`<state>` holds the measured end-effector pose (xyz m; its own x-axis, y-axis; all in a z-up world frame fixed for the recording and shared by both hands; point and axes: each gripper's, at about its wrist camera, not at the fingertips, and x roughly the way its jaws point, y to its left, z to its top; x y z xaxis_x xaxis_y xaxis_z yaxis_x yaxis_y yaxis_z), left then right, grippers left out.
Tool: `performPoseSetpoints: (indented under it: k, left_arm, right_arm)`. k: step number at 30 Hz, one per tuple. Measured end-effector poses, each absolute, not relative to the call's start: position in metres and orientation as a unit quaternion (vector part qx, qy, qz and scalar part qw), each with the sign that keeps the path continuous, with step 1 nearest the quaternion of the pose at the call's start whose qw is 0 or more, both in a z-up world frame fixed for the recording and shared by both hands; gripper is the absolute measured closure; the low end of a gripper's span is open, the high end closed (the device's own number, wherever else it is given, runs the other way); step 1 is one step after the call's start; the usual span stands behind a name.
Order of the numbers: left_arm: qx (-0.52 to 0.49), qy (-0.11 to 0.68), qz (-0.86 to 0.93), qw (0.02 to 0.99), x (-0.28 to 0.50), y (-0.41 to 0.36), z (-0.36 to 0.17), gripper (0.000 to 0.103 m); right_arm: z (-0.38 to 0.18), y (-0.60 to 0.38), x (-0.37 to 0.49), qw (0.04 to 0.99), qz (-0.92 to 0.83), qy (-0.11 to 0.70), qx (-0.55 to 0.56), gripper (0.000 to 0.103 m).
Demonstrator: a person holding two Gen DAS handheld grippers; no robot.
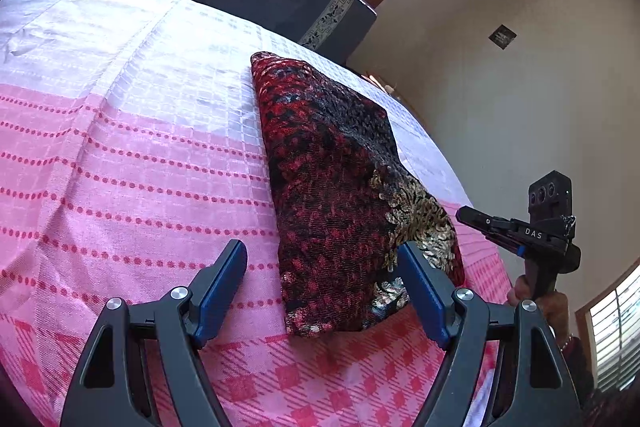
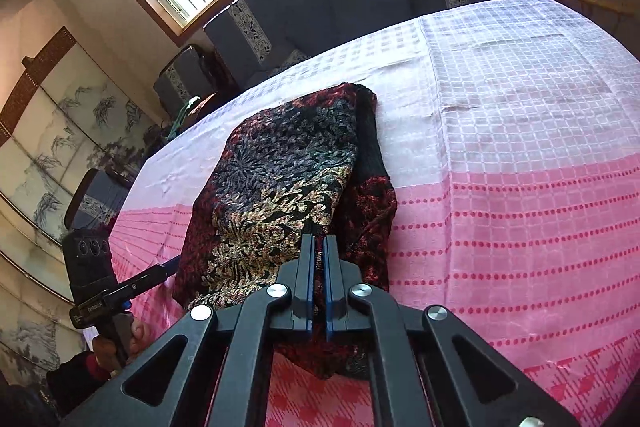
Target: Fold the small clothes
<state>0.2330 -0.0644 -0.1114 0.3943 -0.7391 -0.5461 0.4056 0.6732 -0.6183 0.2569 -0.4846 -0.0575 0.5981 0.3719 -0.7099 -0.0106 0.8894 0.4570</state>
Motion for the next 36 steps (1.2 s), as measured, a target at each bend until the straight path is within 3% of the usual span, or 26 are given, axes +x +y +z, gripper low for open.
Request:
performPoseSetpoints:
  k: [4, 9, 10, 11, 13, 14, 18, 19, 20, 21, 28, 36]
  left_arm:
    - [-0.201, 0.423, -0.352, 0.811, 0.234, -0.064, -0.112, 0.025]
    - [-0.201, 0.422, -0.349, 0.812, 0.233, -0.063, -0.113, 0.025]
    - [-0.201, 0.422, -0.349, 0.812, 0.233, -0.063, -0.113, 0.025]
    - [-0.202, 0.421, -0.349, 0.813, 0.233, -0.062, -0.113, 0.025]
    - [-0.205, 0.419, -0.35, 0.812, 0.232, -0.061, -0.113, 0.025]
    - [-0.206, 0.419, -0.35, 0.812, 0.232, -0.061, -0.112, 0.025]
    - [-0.203, 0.419, -0.349, 0.813, 0.232, -0.061, -0.112, 0.025]
    - [-0.204, 0.419, -0.349, 0.813, 0.232, -0.061, -0.112, 0.025]
    - [-0.204, 0.419, -0.35, 0.813, 0.232, -0.061, -0.112, 0.025]
    - [-0.204, 0.419, -0.35, 0.813, 0.232, -0.061, -0.112, 0.025]
    - [-0.205, 0.418, -0.351, 0.813, 0.232, -0.06, -0.112, 0.024]
    - [-0.206, 0.417, -0.351, 0.812, 0.232, -0.059, -0.112, 0.024]
  right_arm:
    - [-0.085, -0.499, 0.254, 0.852, 0.102, 0.459, 0.23, 0.1]
    - [-0.069, -0.493, 0.256, 0.86, 0.14, 0.414, 0.264, 0.092]
    - [-0.066, -0.49, 0.261, 0.861, 0.143, 0.414, 0.26, 0.082]
    - [-0.063, -0.486, 0.267, 0.861, 0.145, 0.415, 0.254, 0.065]
    - [-0.062, -0.474, 0.28, 0.863, 0.156, 0.421, 0.233, 0.05]
    - [-0.063, -0.468, 0.286, 0.863, 0.155, 0.427, 0.22, 0.048]
    - [-0.077, -0.447, 0.311, 0.862, 0.133, 0.46, 0.164, 0.048]
    - [-0.082, -0.445, 0.315, 0.857, 0.134, 0.47, 0.162, 0.057]
    - [-0.086, -0.442, 0.318, 0.852, 0.134, 0.479, 0.161, 0.092]
    - [-0.088, -0.441, 0.32, 0.849, 0.134, 0.485, 0.164, 0.099]
    - [-0.055, -0.459, 0.302, 0.876, 0.125, 0.442, 0.148, 0.099]
    - [-0.089, -0.463, 0.313, 0.865, 0.103, 0.469, 0.144, 0.098]
